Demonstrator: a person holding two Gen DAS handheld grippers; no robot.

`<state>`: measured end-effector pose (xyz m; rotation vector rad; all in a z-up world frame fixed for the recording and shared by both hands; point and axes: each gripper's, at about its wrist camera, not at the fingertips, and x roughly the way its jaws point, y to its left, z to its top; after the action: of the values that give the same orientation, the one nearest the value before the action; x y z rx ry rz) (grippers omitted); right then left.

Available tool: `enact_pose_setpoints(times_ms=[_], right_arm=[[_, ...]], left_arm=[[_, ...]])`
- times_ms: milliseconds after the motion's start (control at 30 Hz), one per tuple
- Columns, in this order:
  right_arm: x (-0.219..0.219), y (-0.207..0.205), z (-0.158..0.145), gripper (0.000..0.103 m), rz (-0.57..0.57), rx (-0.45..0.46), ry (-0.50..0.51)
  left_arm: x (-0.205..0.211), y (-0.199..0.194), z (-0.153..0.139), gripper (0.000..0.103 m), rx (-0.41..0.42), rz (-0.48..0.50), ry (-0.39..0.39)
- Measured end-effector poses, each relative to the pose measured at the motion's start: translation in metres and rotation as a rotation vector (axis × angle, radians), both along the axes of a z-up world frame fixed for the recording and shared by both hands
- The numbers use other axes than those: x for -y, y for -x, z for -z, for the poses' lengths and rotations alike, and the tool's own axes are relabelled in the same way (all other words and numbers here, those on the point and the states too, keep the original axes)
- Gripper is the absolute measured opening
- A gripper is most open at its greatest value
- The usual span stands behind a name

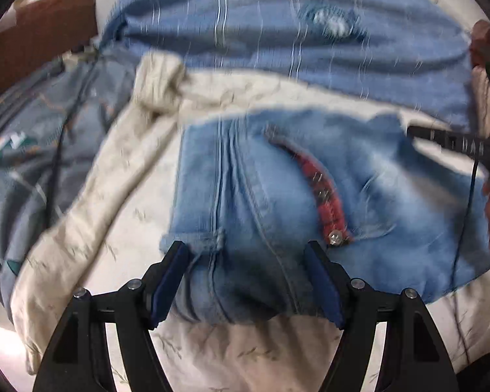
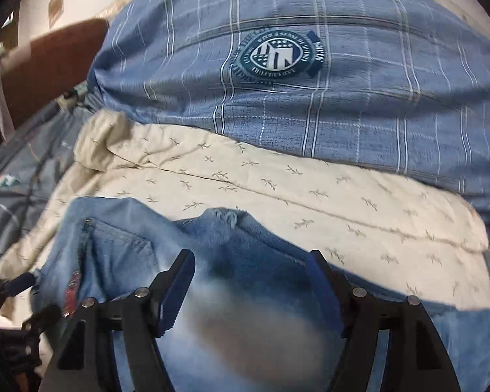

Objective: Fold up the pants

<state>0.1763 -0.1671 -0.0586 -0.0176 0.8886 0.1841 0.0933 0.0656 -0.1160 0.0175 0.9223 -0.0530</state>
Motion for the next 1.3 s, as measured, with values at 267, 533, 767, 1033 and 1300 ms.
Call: enact_pose_setpoints(times_ms=[267, 533, 767, 1033, 1300], right_arm=[[-0.011, -0.041, 0.043, 0.073, 0.075, -0.15, 0.035], [-0.008, -0.056, 0.052, 0.073, 0.176, -0.131, -0.05], [0.017, -0.027, 0.011, 0.073, 0.183, -0.027, -0.127], [0.077, 0.017, -0.003, 0.072, 0.213, -0.063, -0.19], [0.148, 0.056, 0.009, 0.038, 0.343, -0.112, -0.246]], left_arm=[[-0.008, 0.007, 0.011, 0.075, -0.037, 0.039, 0.039], [-0.008, 0.012, 0.011, 0.076, -0.024, 0.056, 0.039], [-0.019, 0.017, -0.009, 0.076, 0.038, 0.011, 0.13], [-0.007, 0.021, -0.032, 0.076, 0.183, 0.036, 0.102], [0.019, 0.009, -0.026, 0.076, 0.162, 0.062, 0.048]])
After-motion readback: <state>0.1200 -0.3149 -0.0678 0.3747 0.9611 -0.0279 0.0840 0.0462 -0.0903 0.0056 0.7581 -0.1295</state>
